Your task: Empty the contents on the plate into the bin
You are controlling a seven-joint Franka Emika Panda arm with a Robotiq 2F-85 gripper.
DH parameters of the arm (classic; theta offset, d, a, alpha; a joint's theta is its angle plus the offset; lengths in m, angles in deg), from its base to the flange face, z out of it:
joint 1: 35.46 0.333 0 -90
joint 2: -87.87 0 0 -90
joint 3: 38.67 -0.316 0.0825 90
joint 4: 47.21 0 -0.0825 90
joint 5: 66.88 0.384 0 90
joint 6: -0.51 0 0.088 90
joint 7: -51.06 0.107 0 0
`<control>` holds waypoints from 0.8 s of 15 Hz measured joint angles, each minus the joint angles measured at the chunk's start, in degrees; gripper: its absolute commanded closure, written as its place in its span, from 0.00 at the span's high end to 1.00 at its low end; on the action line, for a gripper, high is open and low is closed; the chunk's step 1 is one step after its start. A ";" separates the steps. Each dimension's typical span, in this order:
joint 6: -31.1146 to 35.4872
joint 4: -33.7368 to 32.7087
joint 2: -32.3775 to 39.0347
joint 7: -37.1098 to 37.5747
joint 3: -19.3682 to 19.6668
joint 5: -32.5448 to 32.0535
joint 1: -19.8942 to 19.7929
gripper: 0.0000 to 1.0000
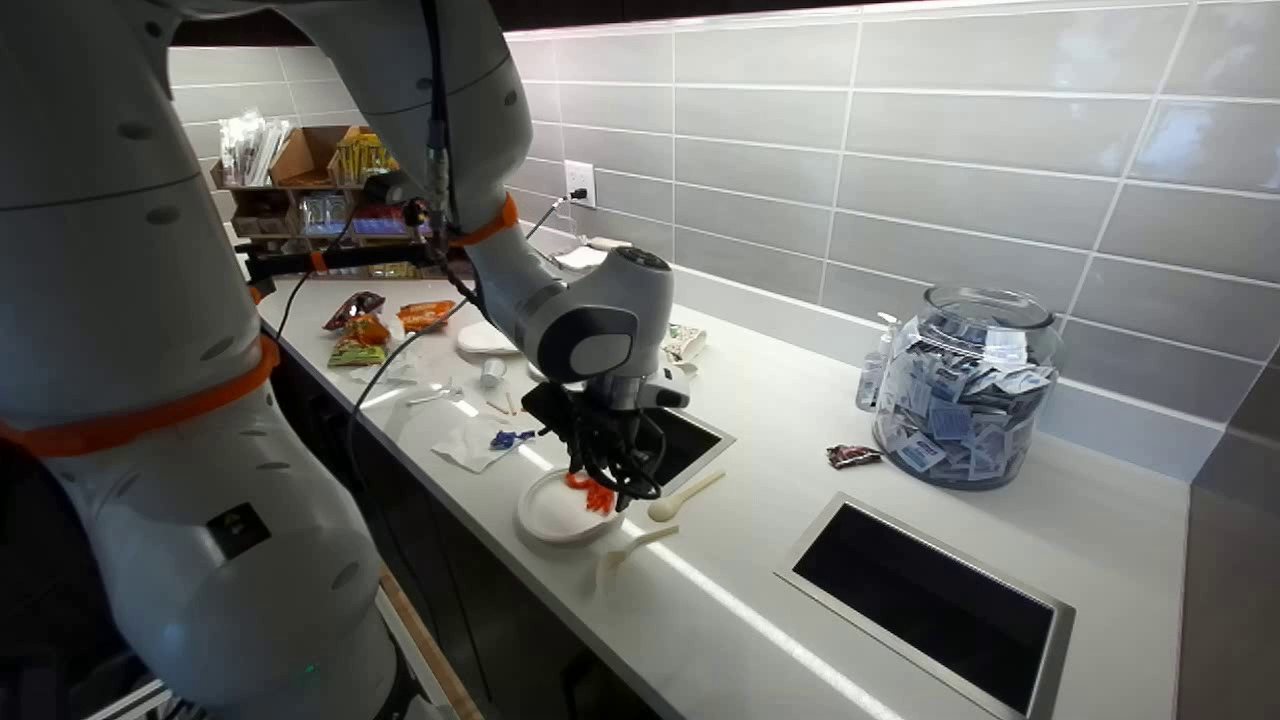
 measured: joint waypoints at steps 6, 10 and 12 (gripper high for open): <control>2.20 0.00 -2.28 19.49 -3.41 -6.18 2.96 1.00; 2.13 0.03 -3.86 34.29 -5.45 -13.72 3.22 1.00; 2.02 0.04 -4.28 40.51 -6.73 -16.77 3.26 1.00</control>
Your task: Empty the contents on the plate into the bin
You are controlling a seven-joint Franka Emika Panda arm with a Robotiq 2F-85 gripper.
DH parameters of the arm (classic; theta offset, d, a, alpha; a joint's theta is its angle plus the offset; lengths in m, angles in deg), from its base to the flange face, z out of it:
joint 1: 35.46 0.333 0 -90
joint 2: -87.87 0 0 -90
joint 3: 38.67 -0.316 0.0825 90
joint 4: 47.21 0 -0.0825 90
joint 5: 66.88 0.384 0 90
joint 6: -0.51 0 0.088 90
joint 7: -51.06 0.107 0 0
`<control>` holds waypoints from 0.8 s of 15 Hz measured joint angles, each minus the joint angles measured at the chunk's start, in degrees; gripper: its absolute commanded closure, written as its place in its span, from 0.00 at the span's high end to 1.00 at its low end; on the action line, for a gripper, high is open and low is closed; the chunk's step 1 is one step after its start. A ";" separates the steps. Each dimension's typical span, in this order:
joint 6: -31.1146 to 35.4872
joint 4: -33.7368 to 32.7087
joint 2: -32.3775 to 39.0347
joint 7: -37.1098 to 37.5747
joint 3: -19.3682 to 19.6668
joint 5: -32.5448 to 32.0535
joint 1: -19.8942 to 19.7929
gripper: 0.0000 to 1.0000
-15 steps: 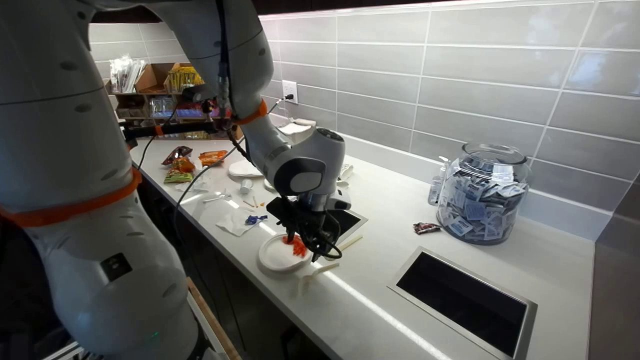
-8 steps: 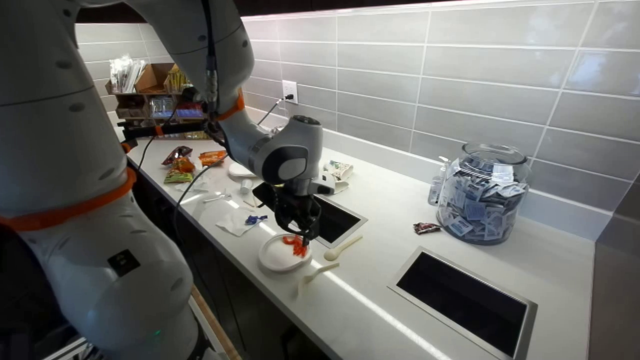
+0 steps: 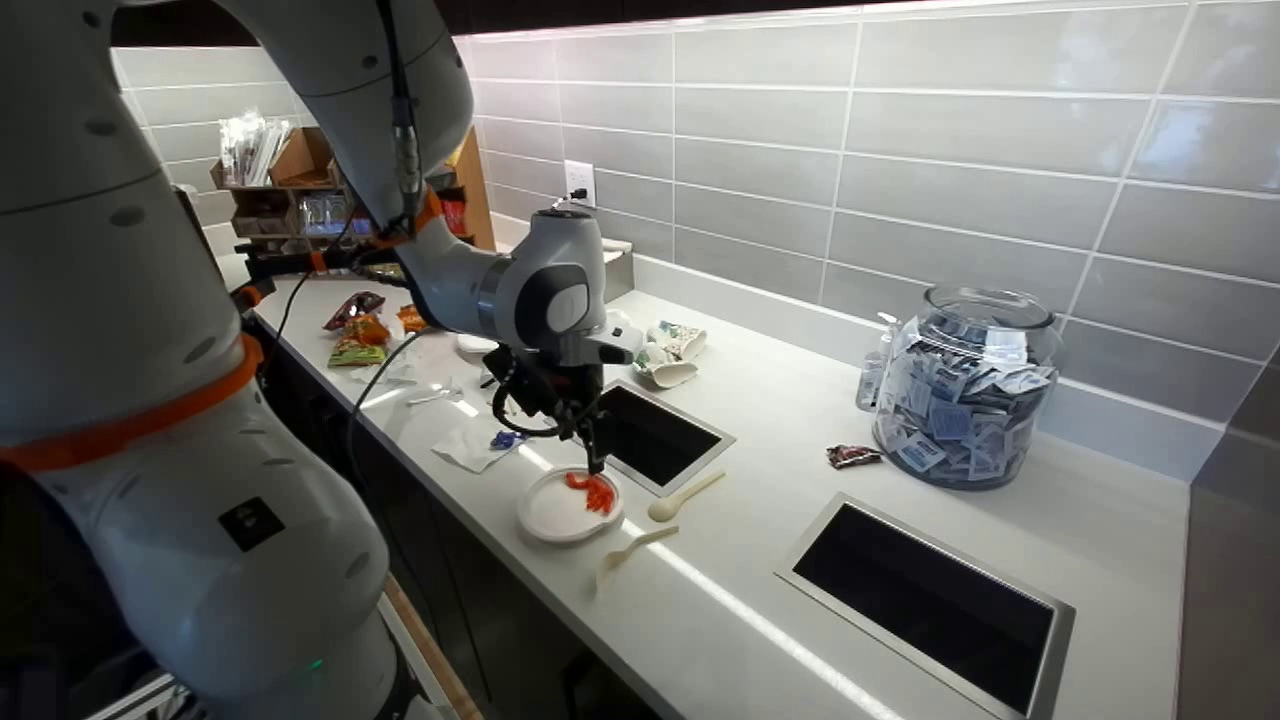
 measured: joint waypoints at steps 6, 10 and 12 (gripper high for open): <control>-1.16 0.03 -0.21 9.38 -2.28 -1.23 0.85 1.00; -2.54 0.05 -0.16 13.80 -3.14 -3.68 0.95 1.00; -2.96 0.06 0.10 15.79 -3.26 -5.16 0.95 1.00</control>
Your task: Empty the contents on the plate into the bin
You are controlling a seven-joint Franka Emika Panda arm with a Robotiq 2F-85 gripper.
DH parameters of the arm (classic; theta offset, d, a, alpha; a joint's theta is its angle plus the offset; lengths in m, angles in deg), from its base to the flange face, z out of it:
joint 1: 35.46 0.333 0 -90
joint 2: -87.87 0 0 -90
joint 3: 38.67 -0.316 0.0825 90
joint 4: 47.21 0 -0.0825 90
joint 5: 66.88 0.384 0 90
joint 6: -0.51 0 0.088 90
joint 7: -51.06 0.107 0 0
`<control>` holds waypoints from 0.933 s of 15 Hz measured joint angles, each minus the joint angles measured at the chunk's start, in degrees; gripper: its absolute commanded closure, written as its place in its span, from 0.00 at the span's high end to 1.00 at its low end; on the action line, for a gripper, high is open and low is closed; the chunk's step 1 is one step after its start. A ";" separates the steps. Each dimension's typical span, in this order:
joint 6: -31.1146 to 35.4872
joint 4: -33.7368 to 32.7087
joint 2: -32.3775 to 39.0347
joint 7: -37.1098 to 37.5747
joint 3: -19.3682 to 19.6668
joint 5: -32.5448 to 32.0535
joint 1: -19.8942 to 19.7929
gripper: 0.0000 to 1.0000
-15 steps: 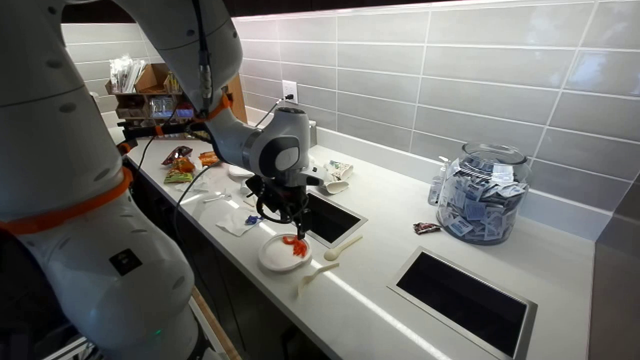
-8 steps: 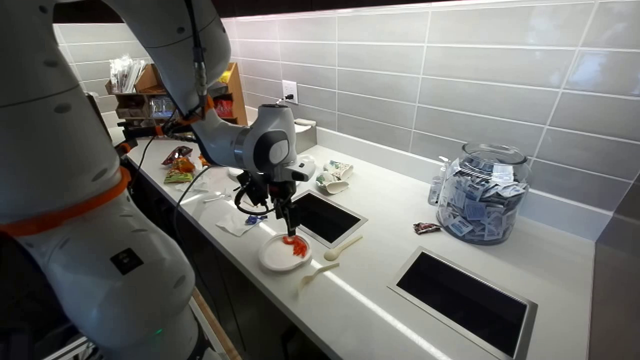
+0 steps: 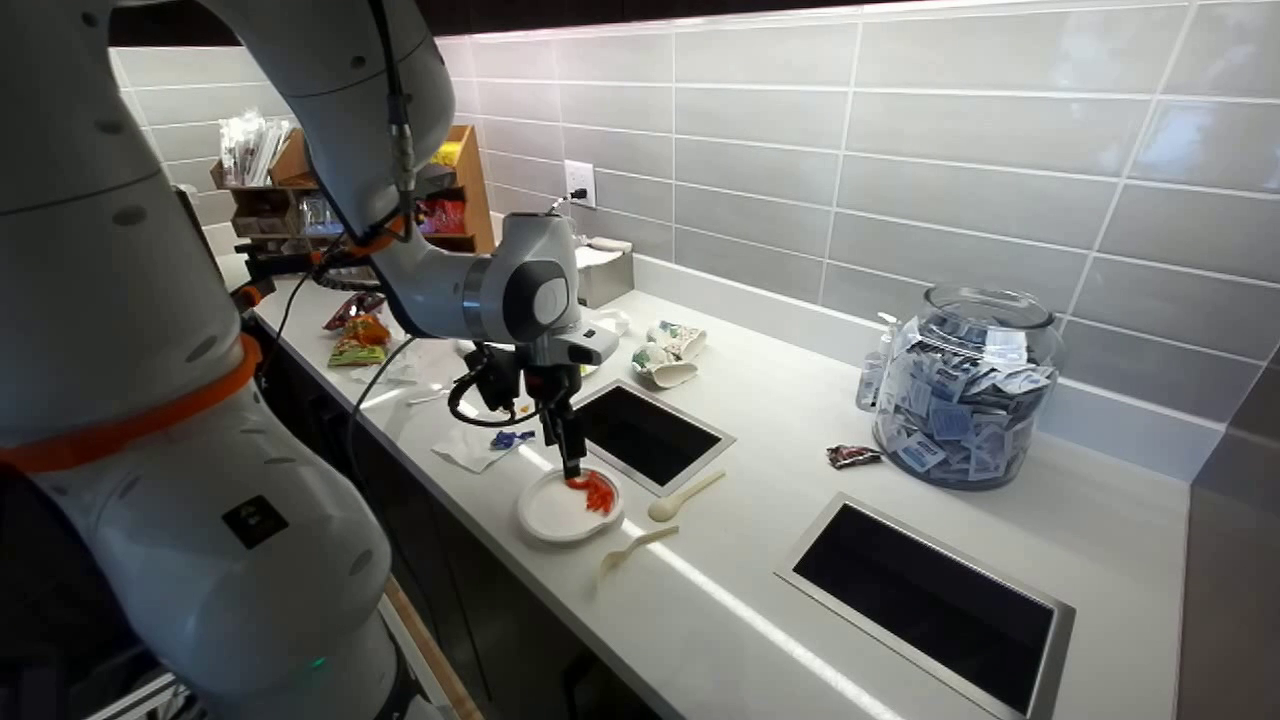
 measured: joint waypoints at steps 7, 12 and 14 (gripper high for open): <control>-0.05 -0.02 1.71 3.26 -0.01 -2.52 0.24 1.00; 0.07 -0.94 3.68 5.36 0.06 -2.82 0.76 0.98; 0.49 -1.66 4.67 6.43 0.31 -3.89 0.84 0.93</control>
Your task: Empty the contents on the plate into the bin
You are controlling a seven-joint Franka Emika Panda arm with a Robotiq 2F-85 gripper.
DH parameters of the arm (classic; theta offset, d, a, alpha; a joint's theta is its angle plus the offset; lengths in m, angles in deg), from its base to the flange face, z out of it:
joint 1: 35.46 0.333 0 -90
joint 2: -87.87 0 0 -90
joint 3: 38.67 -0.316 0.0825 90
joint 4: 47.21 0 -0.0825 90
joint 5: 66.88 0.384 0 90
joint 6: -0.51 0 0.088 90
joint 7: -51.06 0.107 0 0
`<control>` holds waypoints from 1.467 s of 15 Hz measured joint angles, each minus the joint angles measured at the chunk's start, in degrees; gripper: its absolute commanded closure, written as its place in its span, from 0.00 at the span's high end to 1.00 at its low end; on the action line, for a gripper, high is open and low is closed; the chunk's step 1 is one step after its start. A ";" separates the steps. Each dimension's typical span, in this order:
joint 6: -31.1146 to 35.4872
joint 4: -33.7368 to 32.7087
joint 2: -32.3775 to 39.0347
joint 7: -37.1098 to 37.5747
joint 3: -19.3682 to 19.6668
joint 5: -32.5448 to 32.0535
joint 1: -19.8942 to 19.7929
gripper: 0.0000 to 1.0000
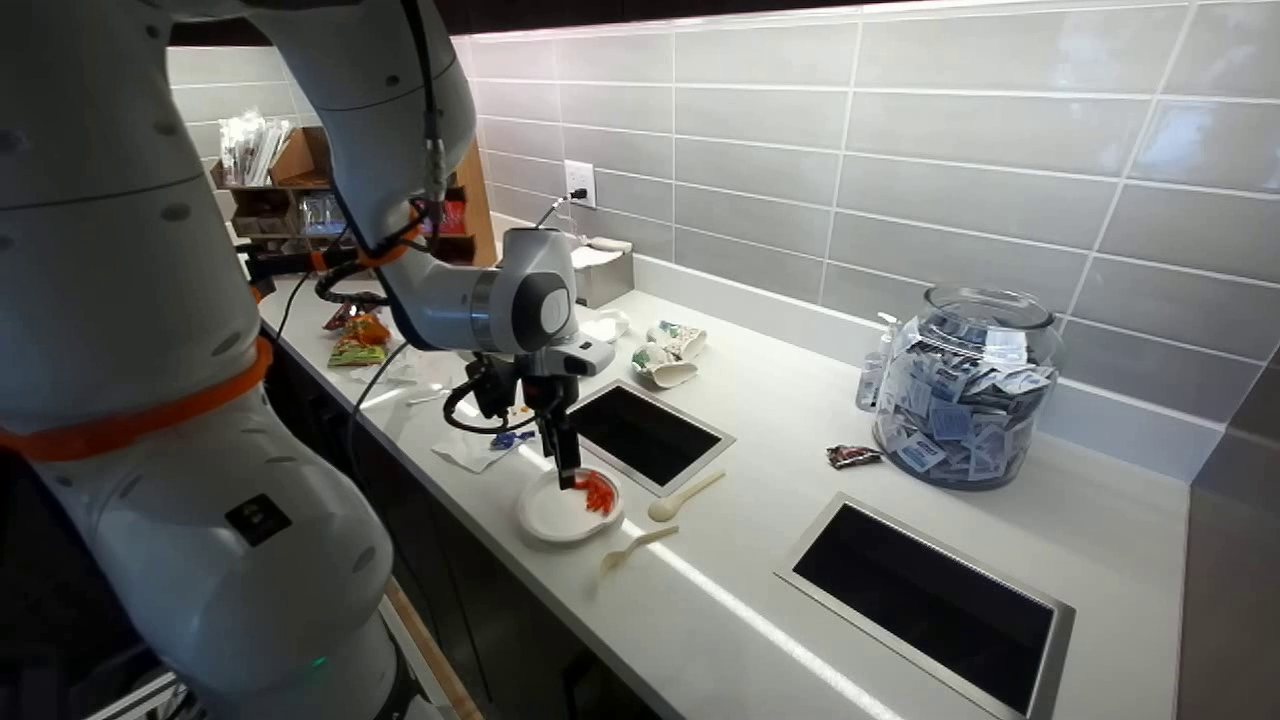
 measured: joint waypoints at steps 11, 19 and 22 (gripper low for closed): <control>2.60 -3.86 5.13 5.28 3.70 -7.46 1.63 0.77; 2.61 -5.71 7.43 5.98 5.68 -7.88 3.72 0.43; 2.61 -5.99 7.77 6.07 6.30 -8.00 4.19 0.38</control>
